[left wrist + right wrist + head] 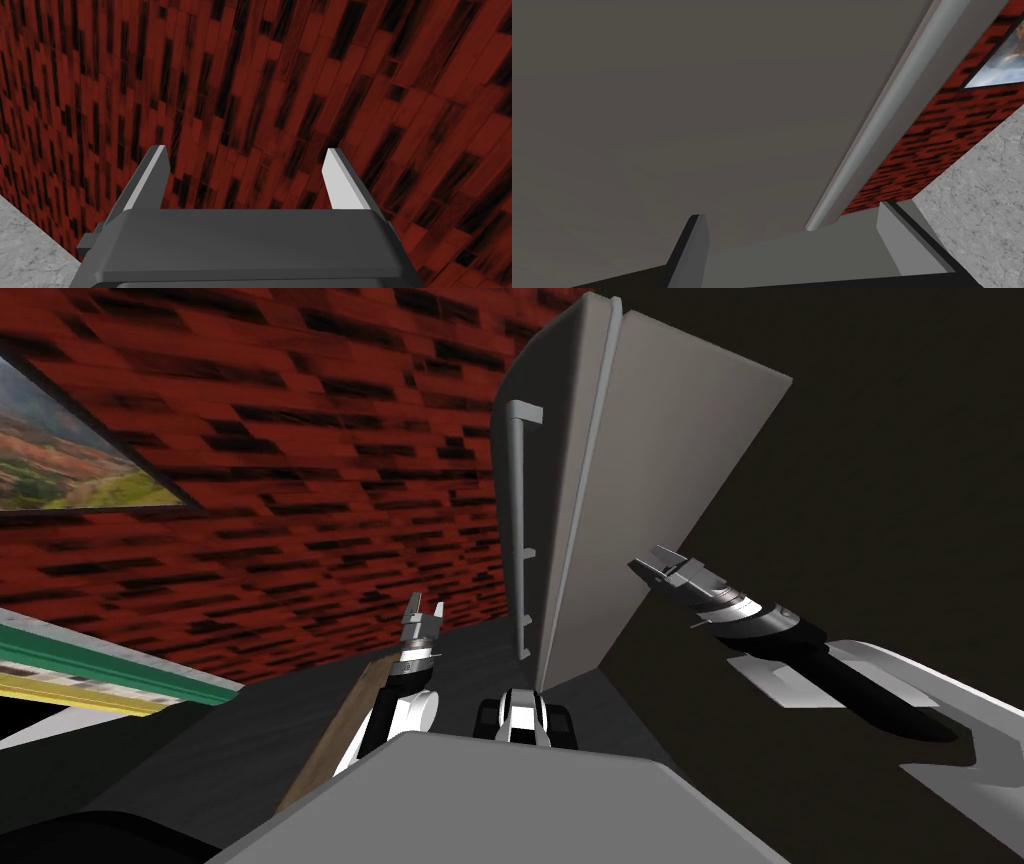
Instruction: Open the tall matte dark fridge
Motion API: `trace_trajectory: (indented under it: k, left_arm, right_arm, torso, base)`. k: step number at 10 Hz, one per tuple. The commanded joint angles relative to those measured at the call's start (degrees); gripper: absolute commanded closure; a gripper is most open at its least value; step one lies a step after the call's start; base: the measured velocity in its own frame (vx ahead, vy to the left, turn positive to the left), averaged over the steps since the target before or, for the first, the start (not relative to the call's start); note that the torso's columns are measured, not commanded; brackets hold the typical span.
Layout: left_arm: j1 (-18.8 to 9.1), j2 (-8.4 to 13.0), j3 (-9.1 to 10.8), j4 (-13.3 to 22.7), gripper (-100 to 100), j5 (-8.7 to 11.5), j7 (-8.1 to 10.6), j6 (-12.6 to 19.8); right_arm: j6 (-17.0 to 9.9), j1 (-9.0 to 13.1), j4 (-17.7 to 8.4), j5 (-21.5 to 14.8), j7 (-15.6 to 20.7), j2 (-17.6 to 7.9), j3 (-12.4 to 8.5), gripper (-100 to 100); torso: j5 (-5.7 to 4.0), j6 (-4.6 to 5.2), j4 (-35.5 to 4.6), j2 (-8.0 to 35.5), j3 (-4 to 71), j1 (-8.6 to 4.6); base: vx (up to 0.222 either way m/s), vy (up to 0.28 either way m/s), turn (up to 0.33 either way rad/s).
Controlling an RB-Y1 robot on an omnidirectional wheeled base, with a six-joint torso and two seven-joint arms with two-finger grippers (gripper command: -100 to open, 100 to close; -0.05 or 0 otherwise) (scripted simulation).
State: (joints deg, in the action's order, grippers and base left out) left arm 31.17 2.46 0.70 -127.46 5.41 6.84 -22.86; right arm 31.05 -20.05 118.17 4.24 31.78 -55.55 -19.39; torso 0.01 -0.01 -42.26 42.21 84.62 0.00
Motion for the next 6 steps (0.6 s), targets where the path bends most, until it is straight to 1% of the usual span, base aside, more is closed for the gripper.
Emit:
trace_trajectory:
  k: [1,2,3,4,5,6]
  left_arm:
    - [0.0,0.0,0.0,0.0,0,0.0,0.0,0.0]
    - [0.0,0.0,0.0,0.0,0,0.0,0.0,0.0]
    - [0.0,0.0,0.0,0.0,0,0.0,0.0,0.0]
    - [0.0,0.0,0.0,0.0,0,0.0,0.0,0.0]
    - [0.0,0.0,0.0,0.0,0,0.0,0.0,0.0]
    - [0.0,0.0,0.0,0.0,0,0.0,0.0,0.0]
  right_arm:
    - [0.5,0.2,-1.5,0.2,3.3,-4.5,-1.6,-100]
    - [0.9,0.7,-3.1,0.4,5.5,-6.3,-2.8,-100]
    - [0.9,0.7,-3.1,0.4,5.9,-8.0,-2.8,-100]
    - [1.2,1.2,-4.8,0.6,8.1,-9.9,-4.0,-100]
    - [1.2,1.2,-4.8,0.6,8.5,-11.5,-4.0,-100]
    - [1.5,1.7,-6.6,0.8,10.8,-13.4,-5.2,-100]
  torso:
    - [-0.01,0.03,0.0,0.1,0.0,0.02]
    - [-0.02,-0.01,0.0,0.1,-0.1,-0.03]
    - [0.01,0.03,0.0,0.0,0.0,0.11]
    - [0.01,-0.01,0.0,0.1,0.0,0.02]
    - [-0.02,0.03,0.0,0.1,-0.1,-0.01]
    - [-0.04,-0.01,0.0,0.1,-0.1,-0.11]
  base:
    - [0.037,0.112,-0.093]
    - [0.066,0.154,-0.16]
    - [0.047,0.137,-0.089]
    - [0.034,0.132,-0.161]
    - [0.035,0.104,-0.082]
    - [0.031,0.104,-0.147]
